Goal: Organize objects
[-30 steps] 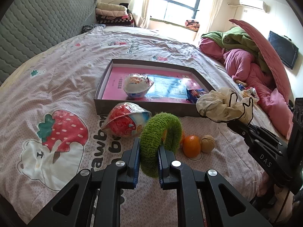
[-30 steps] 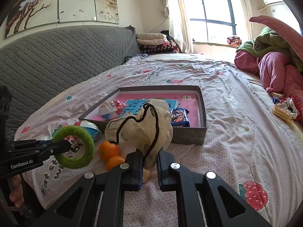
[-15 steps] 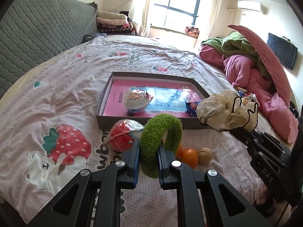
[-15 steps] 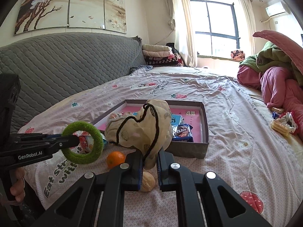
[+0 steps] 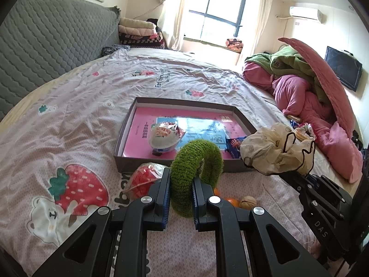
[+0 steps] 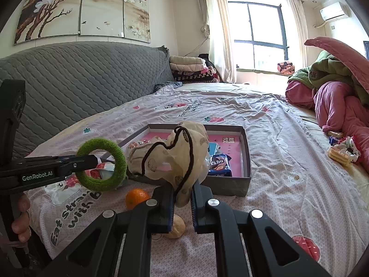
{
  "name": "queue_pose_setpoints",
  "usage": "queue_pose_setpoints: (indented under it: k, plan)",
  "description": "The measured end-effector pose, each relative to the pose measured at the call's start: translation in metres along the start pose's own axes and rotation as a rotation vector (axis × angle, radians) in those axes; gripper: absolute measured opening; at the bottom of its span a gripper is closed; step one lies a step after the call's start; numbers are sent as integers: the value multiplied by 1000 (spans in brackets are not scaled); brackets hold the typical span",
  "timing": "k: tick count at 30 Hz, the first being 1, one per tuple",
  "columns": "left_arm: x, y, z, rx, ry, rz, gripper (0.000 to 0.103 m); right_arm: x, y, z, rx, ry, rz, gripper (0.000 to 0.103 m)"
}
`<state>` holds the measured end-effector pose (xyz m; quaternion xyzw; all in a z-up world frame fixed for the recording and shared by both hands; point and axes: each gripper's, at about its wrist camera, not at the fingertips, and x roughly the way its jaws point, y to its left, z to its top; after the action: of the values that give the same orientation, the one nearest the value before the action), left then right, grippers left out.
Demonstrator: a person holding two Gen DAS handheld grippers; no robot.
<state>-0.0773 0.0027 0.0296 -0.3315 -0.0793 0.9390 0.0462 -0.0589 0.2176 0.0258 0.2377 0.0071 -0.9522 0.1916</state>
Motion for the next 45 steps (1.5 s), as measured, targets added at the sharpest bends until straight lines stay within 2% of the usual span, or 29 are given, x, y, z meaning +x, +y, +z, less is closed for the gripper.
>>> queue_pose_setpoints:
  k: [13,30,45]
  plan:
    - [20,2,9,8,-2,8,15,9,-7,5,21,-1,-16,12]
    - [31,-6,35,9,-42,2,15,28,-12,24,-24,-20,-59,12]
    - [38,10,56,-7,-76,44,15,51,-5,38,-58,-31,-61,12]
